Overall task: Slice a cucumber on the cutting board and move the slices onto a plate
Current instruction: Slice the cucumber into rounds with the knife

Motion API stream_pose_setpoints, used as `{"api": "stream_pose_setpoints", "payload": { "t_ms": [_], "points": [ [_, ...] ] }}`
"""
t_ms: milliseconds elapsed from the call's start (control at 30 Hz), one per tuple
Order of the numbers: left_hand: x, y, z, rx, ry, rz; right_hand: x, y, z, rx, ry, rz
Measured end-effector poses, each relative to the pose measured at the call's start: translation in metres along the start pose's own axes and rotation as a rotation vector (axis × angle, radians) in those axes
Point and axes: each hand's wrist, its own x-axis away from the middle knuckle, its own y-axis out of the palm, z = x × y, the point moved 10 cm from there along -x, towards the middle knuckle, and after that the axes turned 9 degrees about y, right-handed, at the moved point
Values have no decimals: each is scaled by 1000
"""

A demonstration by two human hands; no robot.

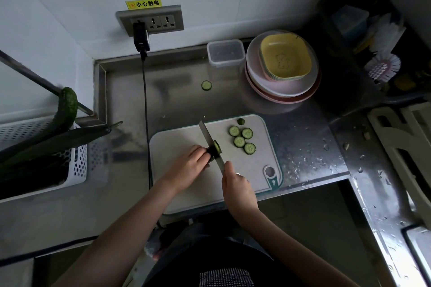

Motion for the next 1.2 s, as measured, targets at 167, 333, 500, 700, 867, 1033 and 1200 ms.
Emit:
{"api": "stream_pose_setpoints", "payload": {
  "t_ms": [167, 333, 500, 700, 867, 1033, 1200],
  "points": [
    [-2, -7, 4, -37, 11, 49, -5, 9, 4, 23, 35, -45],
    [0, -6, 2, -62, 5, 78, -10, 14, 2, 40, 51, -88],
    [0, -5, 0, -52, -5, 63, -12, 15, 2, 57, 56, -109],
    [0, -6, 2, -30, 17, 50, -17, -6, 22, 26, 111, -37],
    [4, -2, 0, -12, 30, -14, -11, -23, 32, -36, 121, 45],
    [7, -1, 1, -64, 70, -23, -4, -21, 6, -67, 28, 34],
    [8, 6, -1, -62, 36, -63, -2, -17, 0, -53, 12, 15]
  ]
}}
